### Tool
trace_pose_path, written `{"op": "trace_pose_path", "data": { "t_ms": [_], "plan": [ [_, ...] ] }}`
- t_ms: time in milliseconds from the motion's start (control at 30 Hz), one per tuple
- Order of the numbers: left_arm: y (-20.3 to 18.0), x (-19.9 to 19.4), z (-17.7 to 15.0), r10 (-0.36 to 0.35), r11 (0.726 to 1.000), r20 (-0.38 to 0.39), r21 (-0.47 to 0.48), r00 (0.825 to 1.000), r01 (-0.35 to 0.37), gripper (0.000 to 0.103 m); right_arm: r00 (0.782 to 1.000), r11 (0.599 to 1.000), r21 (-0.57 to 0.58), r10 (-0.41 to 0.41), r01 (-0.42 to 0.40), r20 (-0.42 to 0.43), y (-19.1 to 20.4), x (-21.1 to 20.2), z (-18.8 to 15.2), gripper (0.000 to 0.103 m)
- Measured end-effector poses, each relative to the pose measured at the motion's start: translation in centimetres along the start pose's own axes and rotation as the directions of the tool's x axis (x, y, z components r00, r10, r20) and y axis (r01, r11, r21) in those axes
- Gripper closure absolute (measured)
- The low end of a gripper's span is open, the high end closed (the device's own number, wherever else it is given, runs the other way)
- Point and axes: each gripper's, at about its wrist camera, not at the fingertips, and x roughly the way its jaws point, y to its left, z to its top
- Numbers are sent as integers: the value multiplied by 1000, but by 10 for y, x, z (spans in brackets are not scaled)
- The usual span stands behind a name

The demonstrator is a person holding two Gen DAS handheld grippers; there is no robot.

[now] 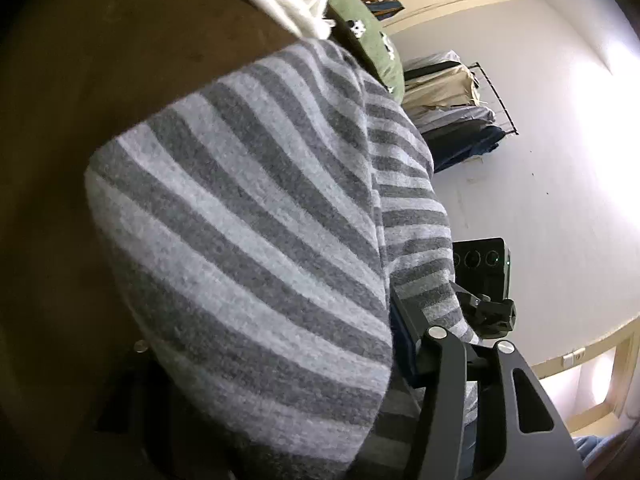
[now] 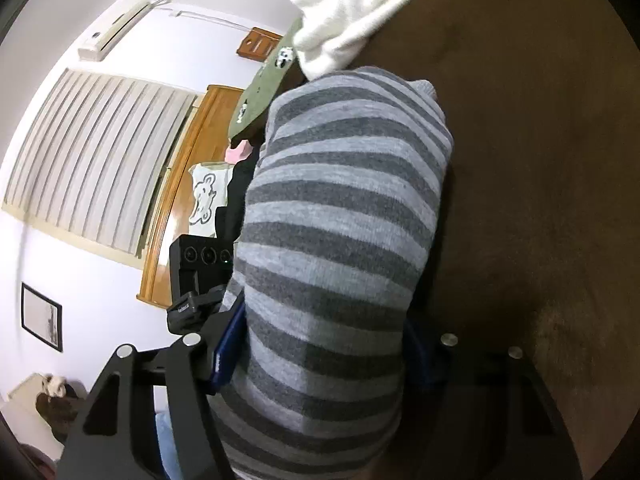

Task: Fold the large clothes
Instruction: 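Lift the folded hoodie with both tools and carry it to the green cloth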

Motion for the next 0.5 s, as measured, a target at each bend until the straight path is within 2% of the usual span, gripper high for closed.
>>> {"op": "trace_pose_path", "data": {
  "t_ms": [300,500],
  "plan": [
    [-37,-48,-1,-32,998,57,57,998,29,49,1000,997,-81,8,-8,5,68,-18,4,38],
    [-55,-119,-15,10,996,131,90,991,-22,49,998,990,-136,43,-49,-51,130,9,1,38]
  ]
}}
